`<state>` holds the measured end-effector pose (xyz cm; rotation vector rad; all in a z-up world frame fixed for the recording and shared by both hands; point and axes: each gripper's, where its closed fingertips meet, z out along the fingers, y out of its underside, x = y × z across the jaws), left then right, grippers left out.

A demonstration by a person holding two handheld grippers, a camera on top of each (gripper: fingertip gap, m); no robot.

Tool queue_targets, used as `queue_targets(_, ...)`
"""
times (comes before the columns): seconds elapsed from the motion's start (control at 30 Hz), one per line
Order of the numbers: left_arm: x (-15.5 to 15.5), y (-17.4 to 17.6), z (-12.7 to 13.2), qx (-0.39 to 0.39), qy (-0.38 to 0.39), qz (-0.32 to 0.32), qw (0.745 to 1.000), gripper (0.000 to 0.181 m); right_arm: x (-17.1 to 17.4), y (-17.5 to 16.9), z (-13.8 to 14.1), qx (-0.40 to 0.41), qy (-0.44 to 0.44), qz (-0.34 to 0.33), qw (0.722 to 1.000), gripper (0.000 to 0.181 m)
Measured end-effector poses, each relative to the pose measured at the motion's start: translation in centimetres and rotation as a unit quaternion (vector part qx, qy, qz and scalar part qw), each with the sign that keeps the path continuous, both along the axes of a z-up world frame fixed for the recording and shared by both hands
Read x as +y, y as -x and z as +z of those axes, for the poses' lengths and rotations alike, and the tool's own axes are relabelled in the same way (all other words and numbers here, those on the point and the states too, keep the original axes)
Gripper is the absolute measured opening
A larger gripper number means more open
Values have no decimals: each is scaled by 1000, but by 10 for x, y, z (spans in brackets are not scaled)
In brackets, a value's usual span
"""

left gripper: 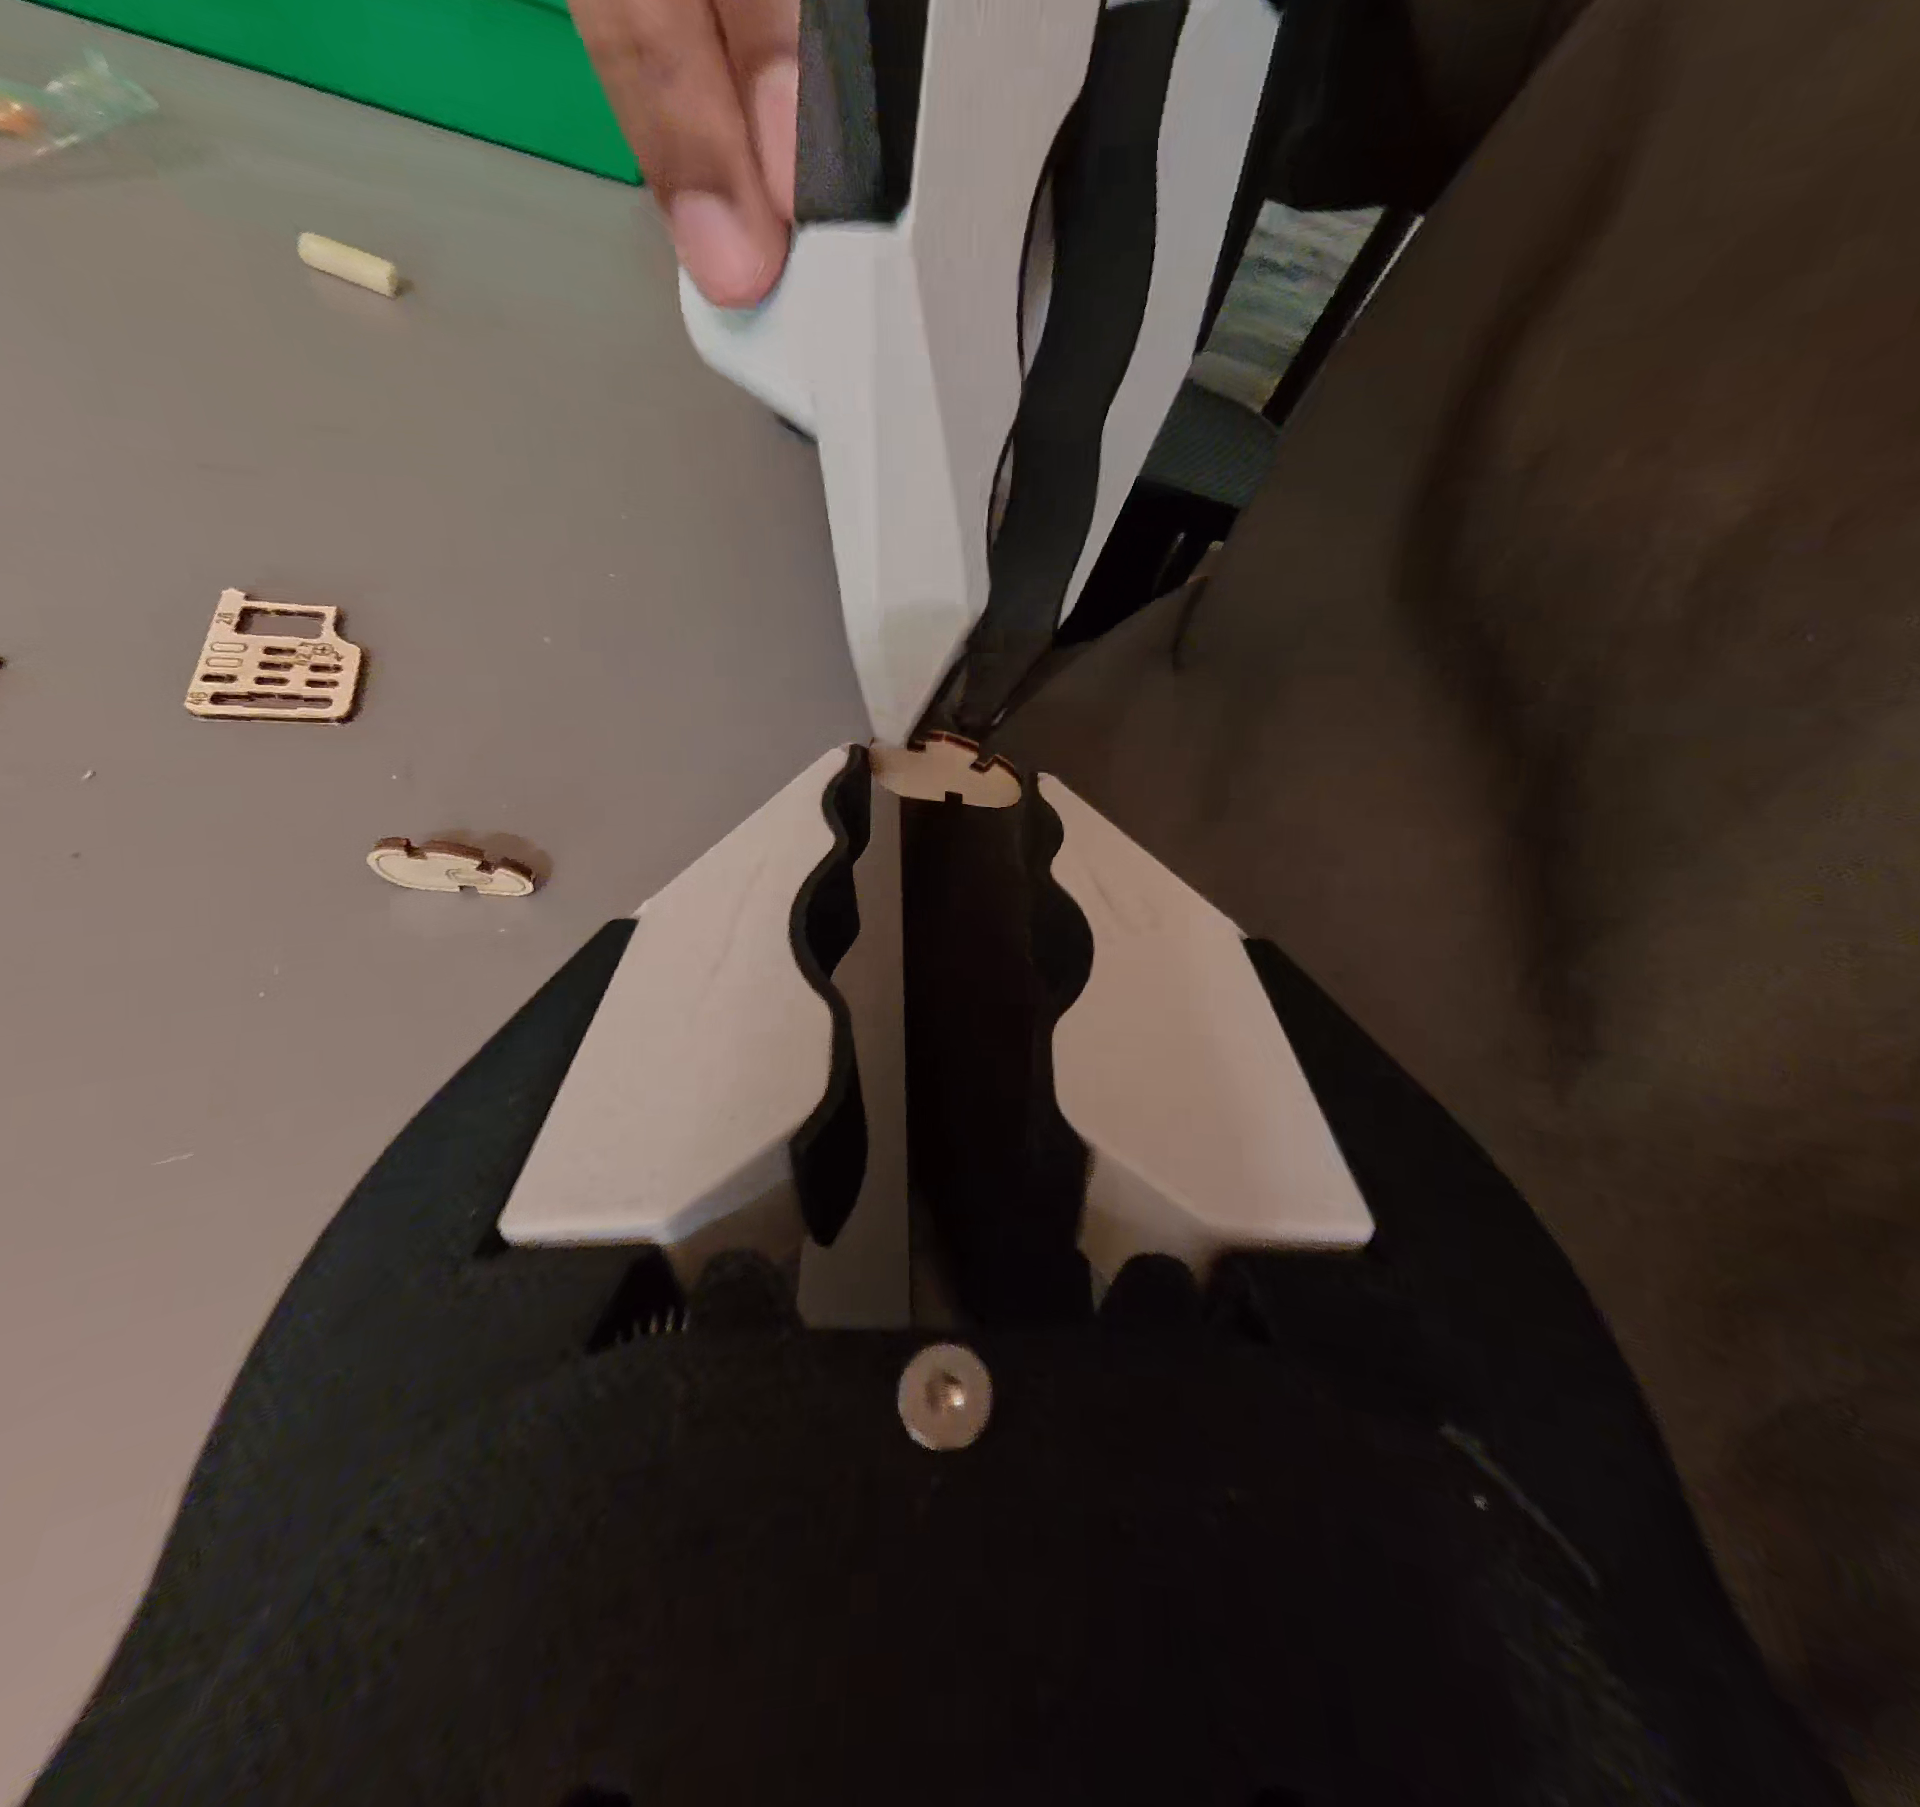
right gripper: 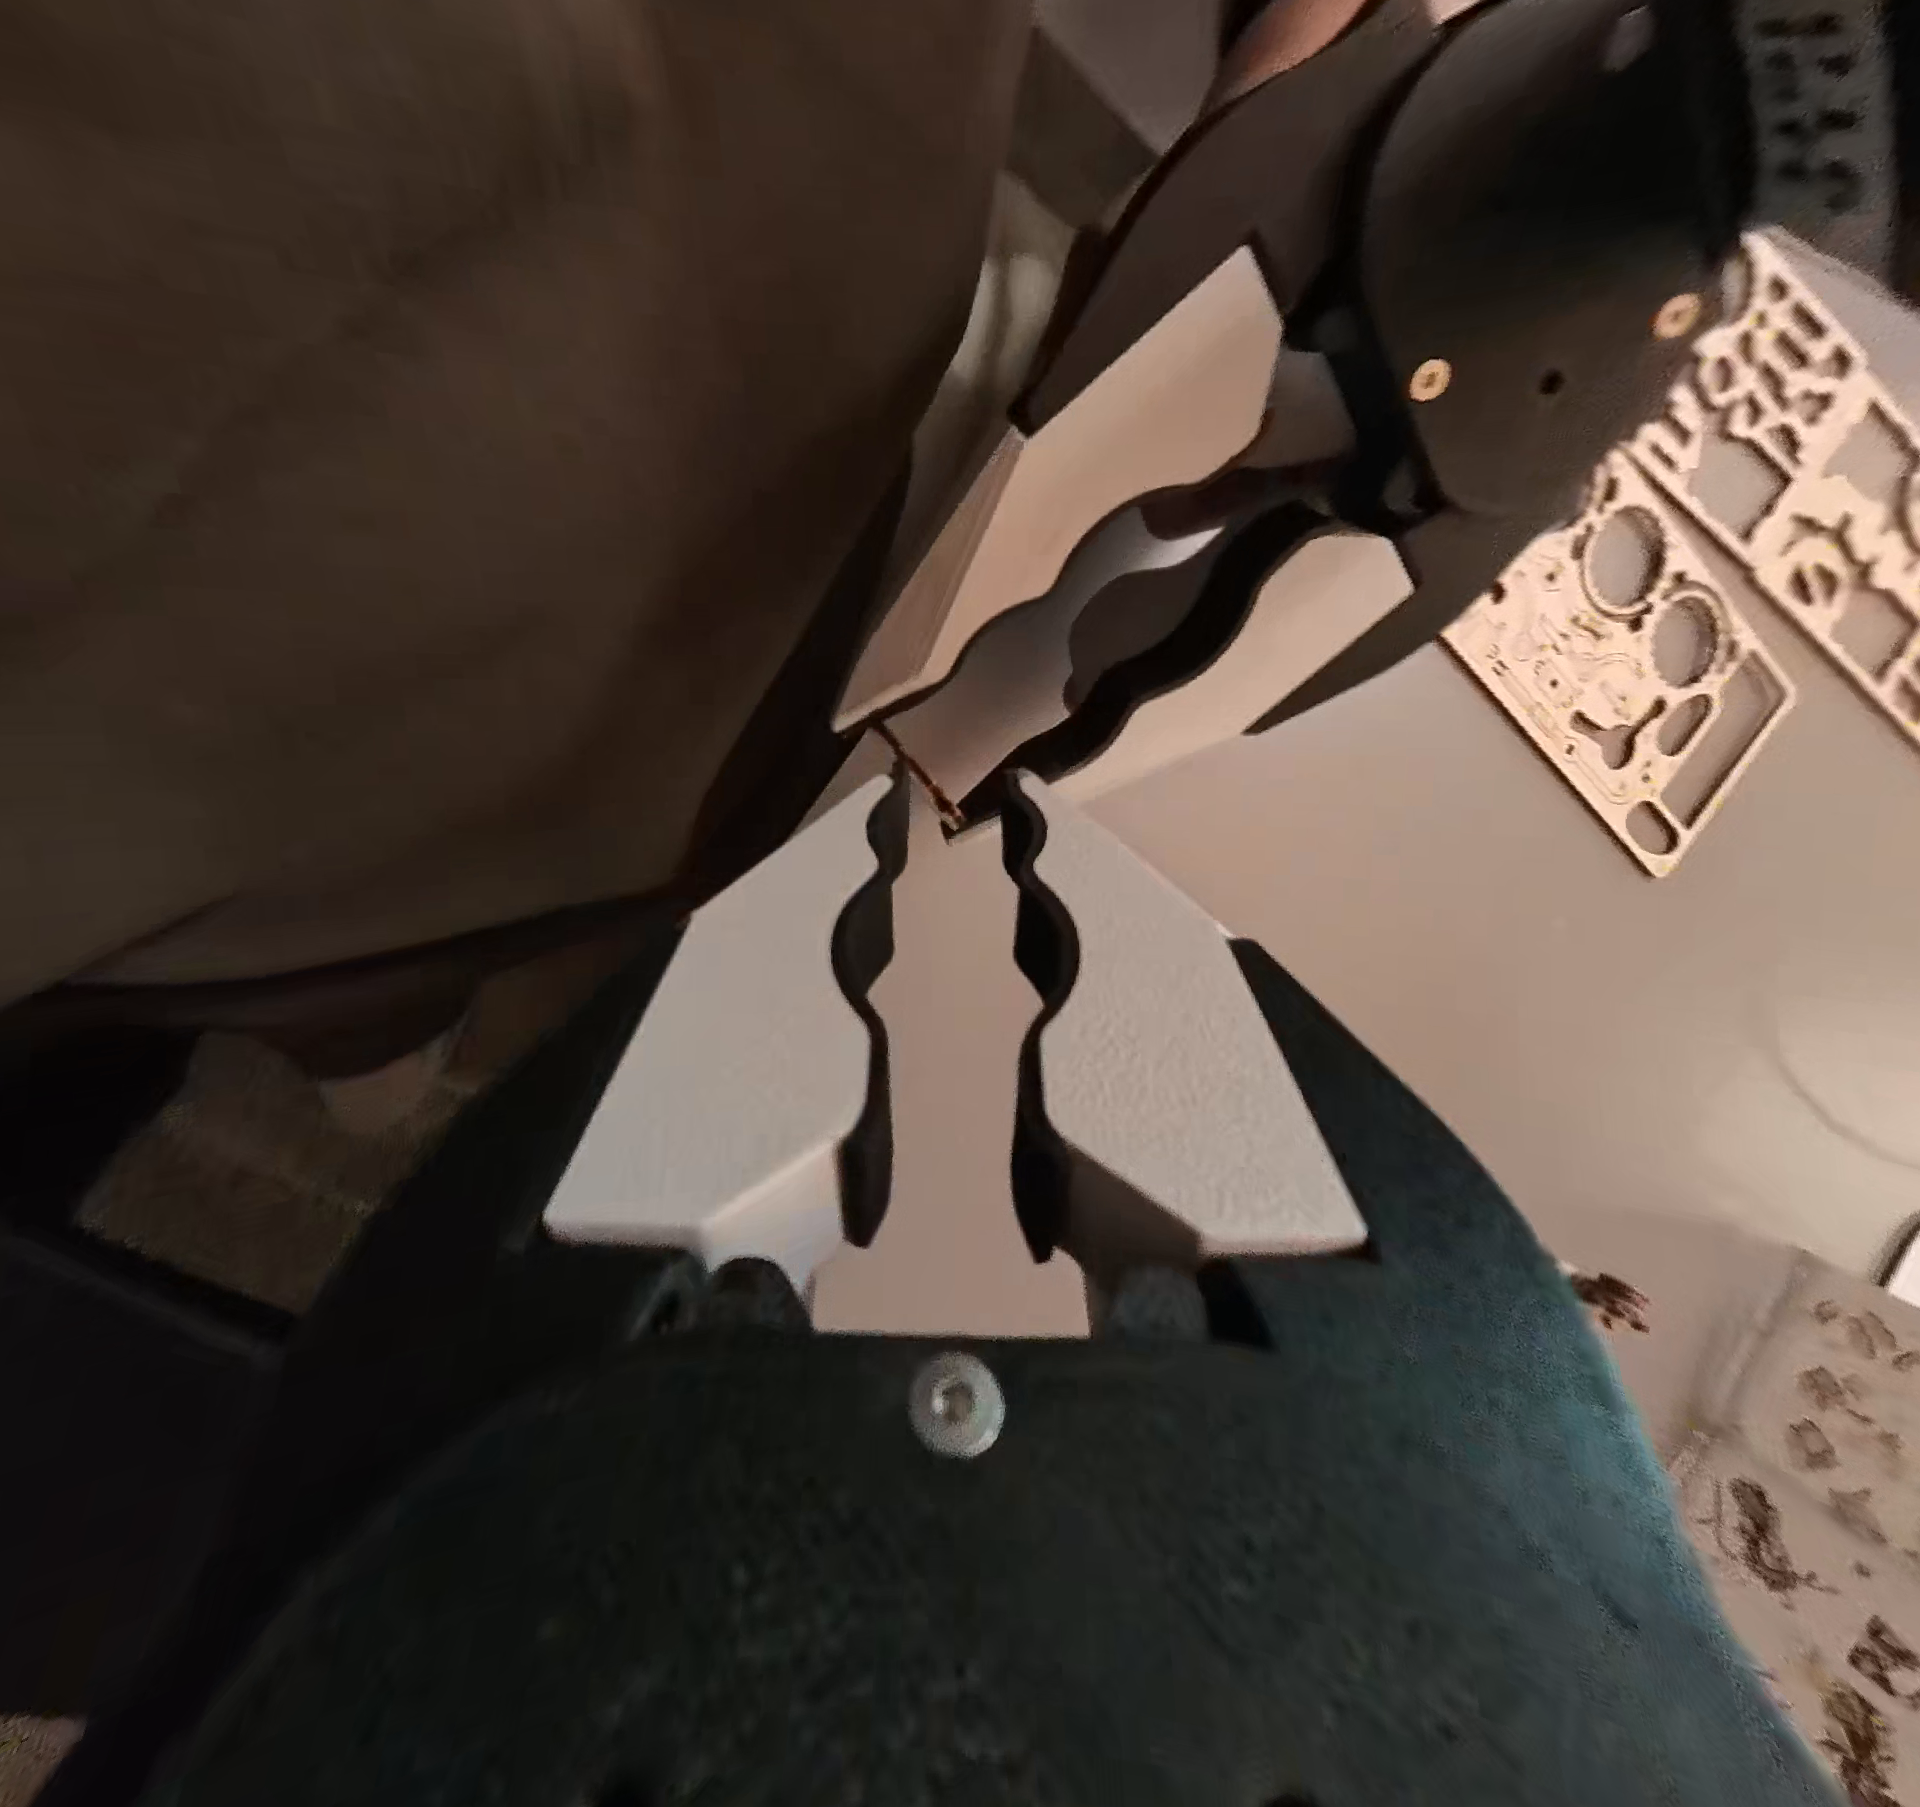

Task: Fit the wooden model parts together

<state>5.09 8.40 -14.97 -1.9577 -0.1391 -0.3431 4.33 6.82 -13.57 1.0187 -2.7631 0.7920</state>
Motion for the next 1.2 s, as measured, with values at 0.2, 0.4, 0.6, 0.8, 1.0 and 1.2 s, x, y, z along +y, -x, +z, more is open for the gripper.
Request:
queue_targets(0.2,-3,-1,8,-16,-23,-3,1000,27,-3,-5,-6,-13,-31,9,999,13)
queue_targets(0.4,-3,10,8,-26,-28,25,999,27,1,4,-6,-6,-25,-3,1000,1)
queue_targets(0.6,-7,35,7,-33,-25,84,996,36,15,30,-6,18,-33,-30,999,1)
queue_targets(0.8,-13,54,-3,-48,-2,131,990,35,29,69,-30,71,-102,-14,992,1)
queue_targets(1.0,-18,70,-6,-81,0,172,982,24,30,69,-66,89,-185,76,976,1)
queue_targets(1.2,-26,82,4,-121,-38,195,973,22,25,72,-68,83,-198,86,973,1)
